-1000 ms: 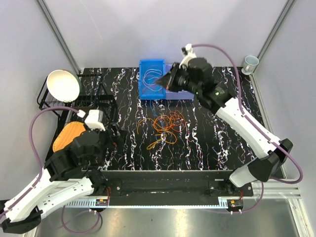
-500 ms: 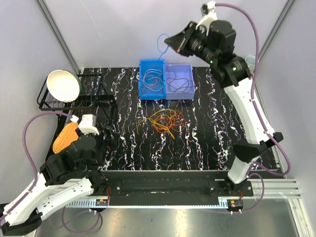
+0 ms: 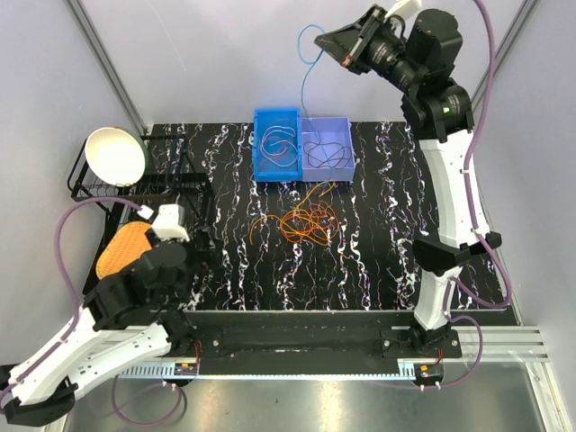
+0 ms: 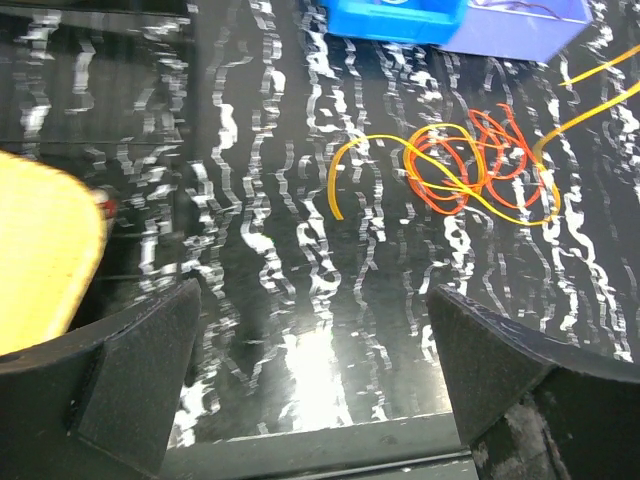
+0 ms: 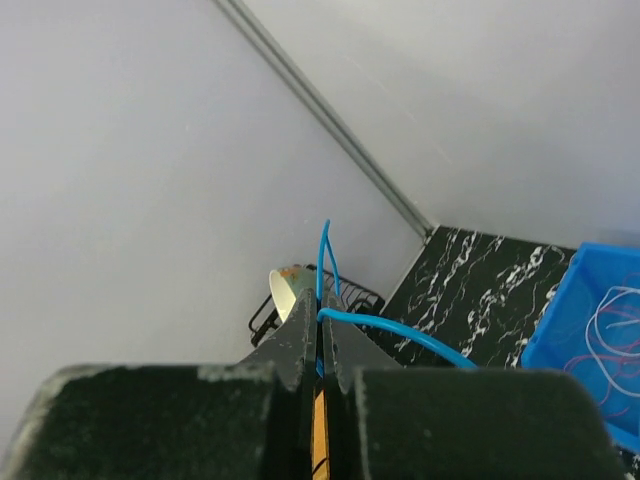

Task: Untangle the cables

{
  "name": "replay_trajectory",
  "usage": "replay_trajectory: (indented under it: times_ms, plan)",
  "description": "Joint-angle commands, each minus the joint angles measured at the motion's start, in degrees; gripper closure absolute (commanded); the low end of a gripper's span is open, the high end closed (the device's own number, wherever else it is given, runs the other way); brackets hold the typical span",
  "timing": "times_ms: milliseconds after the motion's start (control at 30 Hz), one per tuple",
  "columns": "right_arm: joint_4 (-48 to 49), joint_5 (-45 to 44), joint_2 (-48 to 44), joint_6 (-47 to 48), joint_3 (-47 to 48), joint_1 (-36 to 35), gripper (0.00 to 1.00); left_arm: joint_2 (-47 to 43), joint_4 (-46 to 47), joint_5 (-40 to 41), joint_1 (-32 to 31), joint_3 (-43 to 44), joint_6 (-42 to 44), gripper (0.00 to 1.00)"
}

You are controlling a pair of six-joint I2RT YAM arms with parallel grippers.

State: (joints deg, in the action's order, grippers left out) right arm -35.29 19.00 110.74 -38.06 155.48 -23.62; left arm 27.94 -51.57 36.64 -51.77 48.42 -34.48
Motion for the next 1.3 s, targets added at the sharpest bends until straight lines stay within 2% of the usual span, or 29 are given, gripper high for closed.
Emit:
replay_trajectory:
  times_ms: [0,133,400,567,833,900,967,1000,1067,1100,1133,1233,1267]
  plan:
    - [1.89,5.25,-2.28,-0.87,-3.07,-0.29,1.00,4.82,16.79,-7.80,0.09,-4.63,0.64,0.03]
    - [1.80,5.34,-4.03,0.01,-5.36,-0.29,1.00,11.24,31.42,-13.87,0.00,-8.87,2.48,0.08]
    - [1.80,5.25,-7.55,0.53,-9.23,-0.20,1.00,24.34,58.30,-14.67,0.09,-14.24,12.50,0.10]
    - [1.89,5.69,-8.61,0.36,-10.37,-0.11,1.00,33.90,61.24,-14.14,0.44,-10.02,16.90,0.12]
    - [1.80,5.69,-10.80,0.62,-13.18,-0.03,1.00,45.35,67.56,-19.23,1.67,-3.78,21.29,0.15]
    - [1.89,5.69,-11.16,0.71,-13.53,0.15,1.00,47.98,69.76,-21.87,2.02,-2.73,21.73,0.25]
    - [1.89,5.78,-11.60,0.80,-13.89,0.24,1.00,50.61,69.16,-21.88,2.20,-0.54,21.91,0.44]
    - [1.89,5.87,-11.51,0.71,-13.97,0.32,1.00,51.24,68.80,-21.88,2.28,0.17,22.17,0.63]
    - [1.80,6.04,-11.95,0.71,-14.50,0.41,1.00,52.38,68.27,-21.70,2.20,1.32,22.70,0.77]
    - [1.89,6.13,-12.21,0.88,-14.68,0.67,1.00,52.56,68.27,-21.53,2.28,1.50,22.88,0.94]
    - [1.89,6.13,-12.47,0.89,-15.20,0.76,1.00,52.65,67.92,-21.44,2.29,1.67,22.96,1.00]
    - [1.80,5.61,-13.18,1.32,-16.43,1.29,1.00,51.34,63.19,-20.04,2.20,3.25,21.83,1.00]
    - [1.89,5.26,-13.44,1.50,-16.78,1.47,1.00,49.77,58.91,-18.20,2.28,4.30,20.95,1.00]
